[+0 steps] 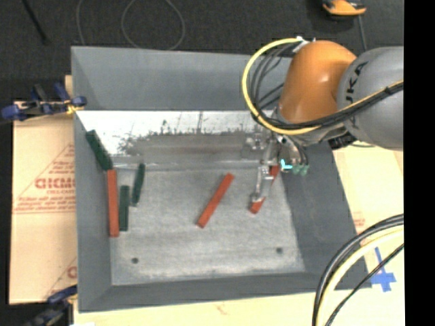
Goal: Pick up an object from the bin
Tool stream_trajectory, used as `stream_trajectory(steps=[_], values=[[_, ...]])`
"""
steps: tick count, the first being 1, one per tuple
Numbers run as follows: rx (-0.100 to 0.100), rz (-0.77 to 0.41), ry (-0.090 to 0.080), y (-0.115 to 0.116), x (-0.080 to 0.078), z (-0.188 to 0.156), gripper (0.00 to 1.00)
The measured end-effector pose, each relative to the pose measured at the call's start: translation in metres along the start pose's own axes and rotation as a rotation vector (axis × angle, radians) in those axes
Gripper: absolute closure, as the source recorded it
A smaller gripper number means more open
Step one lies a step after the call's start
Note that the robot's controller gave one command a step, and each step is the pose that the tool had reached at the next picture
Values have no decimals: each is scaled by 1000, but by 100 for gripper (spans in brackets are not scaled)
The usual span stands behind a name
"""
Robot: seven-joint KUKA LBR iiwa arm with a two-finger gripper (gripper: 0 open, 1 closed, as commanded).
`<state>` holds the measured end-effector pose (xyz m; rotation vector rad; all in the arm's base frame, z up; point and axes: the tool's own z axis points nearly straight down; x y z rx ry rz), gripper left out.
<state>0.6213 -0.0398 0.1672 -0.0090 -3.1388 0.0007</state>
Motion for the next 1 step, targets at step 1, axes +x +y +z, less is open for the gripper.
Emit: stream_trajectory(steps=[1], values=[[-1, -211, -2, 51, -5, 99, 0]])
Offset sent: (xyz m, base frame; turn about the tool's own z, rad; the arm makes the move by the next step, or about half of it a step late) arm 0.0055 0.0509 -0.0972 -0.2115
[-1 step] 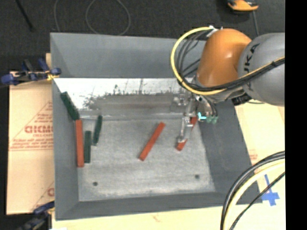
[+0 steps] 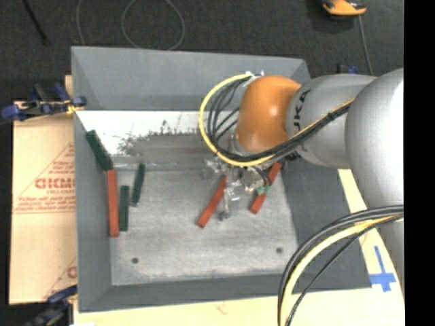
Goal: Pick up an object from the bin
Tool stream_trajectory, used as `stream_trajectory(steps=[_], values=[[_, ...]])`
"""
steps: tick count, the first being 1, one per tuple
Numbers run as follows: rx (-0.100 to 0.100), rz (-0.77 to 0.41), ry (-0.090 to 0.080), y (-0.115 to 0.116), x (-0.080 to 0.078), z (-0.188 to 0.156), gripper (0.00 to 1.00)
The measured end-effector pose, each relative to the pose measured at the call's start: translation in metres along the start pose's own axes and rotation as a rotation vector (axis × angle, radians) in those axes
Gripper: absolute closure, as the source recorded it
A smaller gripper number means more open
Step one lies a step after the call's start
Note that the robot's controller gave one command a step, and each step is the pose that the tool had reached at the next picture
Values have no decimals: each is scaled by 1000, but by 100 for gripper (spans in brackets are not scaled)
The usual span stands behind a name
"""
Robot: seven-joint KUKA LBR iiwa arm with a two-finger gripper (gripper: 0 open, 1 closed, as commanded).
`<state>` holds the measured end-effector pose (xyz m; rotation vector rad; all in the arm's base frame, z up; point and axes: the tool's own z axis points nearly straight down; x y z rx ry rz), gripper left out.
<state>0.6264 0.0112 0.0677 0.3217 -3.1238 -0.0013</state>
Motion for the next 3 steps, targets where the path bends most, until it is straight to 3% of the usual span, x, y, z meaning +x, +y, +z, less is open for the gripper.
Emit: stream_trajectory(steps=[1, 2, 3], values=[[2, 2, -6, -2, -2, -4, 100], [3, -2, -1, -30, 50, -14, 100], [6, -20, -14, -36, 38, -163, 100]])
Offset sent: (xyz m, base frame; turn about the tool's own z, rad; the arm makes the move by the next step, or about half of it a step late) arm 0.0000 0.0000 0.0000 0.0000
